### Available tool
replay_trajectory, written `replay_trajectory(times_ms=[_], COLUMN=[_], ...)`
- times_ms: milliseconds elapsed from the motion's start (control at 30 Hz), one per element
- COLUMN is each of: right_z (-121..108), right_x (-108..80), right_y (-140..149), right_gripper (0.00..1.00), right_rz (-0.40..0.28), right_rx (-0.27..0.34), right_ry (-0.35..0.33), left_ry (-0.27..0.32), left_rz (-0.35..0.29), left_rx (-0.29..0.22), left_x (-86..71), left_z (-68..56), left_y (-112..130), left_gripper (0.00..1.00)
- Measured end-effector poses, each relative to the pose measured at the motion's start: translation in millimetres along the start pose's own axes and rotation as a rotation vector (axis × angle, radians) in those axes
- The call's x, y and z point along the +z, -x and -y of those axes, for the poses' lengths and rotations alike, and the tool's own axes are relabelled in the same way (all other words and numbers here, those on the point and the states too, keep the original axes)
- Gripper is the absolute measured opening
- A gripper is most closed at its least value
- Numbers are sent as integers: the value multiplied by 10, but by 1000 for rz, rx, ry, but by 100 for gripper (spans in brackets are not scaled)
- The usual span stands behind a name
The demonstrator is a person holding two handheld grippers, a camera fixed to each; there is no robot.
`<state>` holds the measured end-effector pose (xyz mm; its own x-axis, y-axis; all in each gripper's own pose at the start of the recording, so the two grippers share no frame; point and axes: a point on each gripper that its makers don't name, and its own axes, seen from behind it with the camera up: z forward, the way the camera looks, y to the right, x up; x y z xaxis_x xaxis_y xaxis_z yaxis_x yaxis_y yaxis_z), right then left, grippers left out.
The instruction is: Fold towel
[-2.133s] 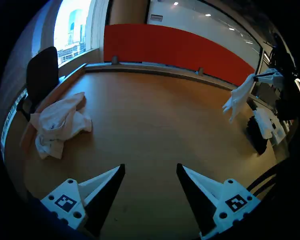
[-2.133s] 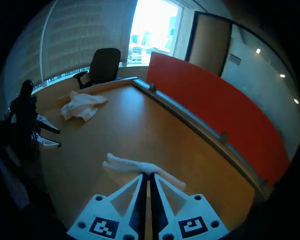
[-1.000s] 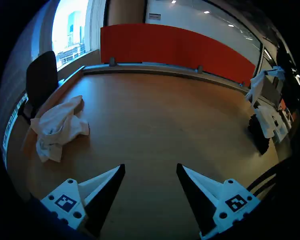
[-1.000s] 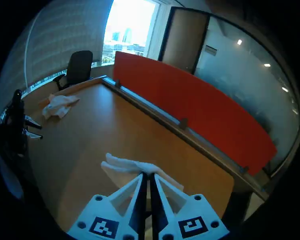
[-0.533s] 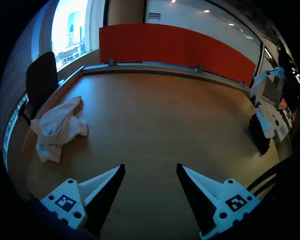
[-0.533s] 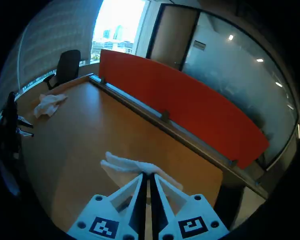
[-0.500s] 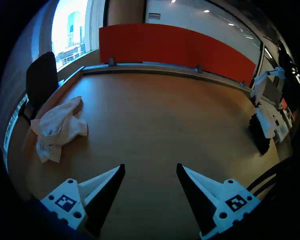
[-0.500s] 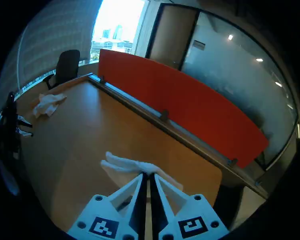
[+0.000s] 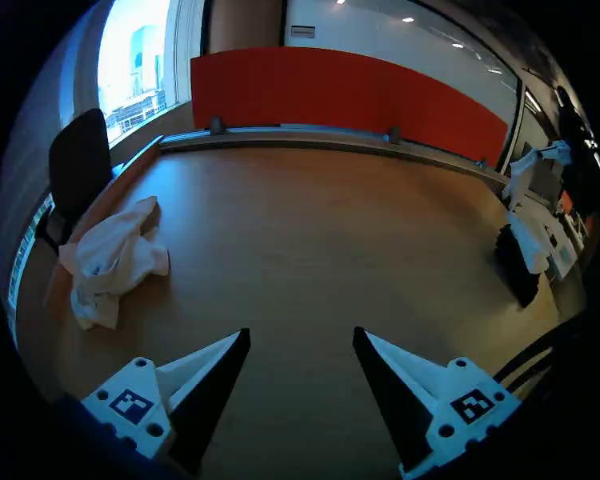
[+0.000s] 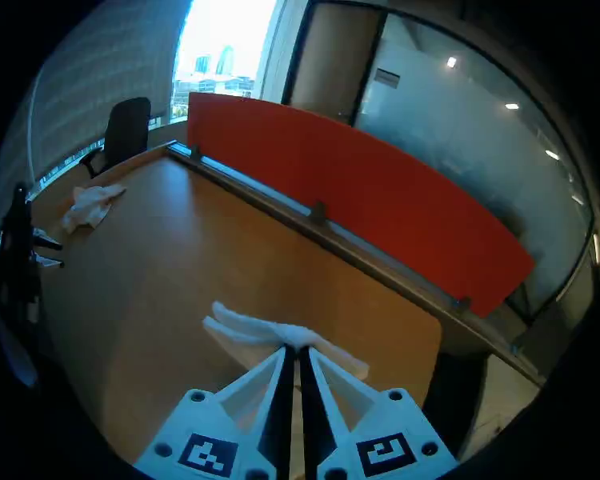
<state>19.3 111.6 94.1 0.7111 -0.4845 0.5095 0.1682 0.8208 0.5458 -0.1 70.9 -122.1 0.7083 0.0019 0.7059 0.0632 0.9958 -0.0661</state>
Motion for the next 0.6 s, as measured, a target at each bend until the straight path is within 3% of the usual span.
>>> replay_trajectory(times_ms=[200,600], right_z=[6,23], right_x=[-149,-377], right_y=[280,870], right_gripper=[5,5], right_rz=[25,68], right_rx=[16,105], right_ry=[10,38], left_ry=[11,33], left_rz=[1,3], left_rx=[12,38], left_x=[15,19], left_z=[-38,-100], left_y=[-15,-27], left_gripper=[95,96])
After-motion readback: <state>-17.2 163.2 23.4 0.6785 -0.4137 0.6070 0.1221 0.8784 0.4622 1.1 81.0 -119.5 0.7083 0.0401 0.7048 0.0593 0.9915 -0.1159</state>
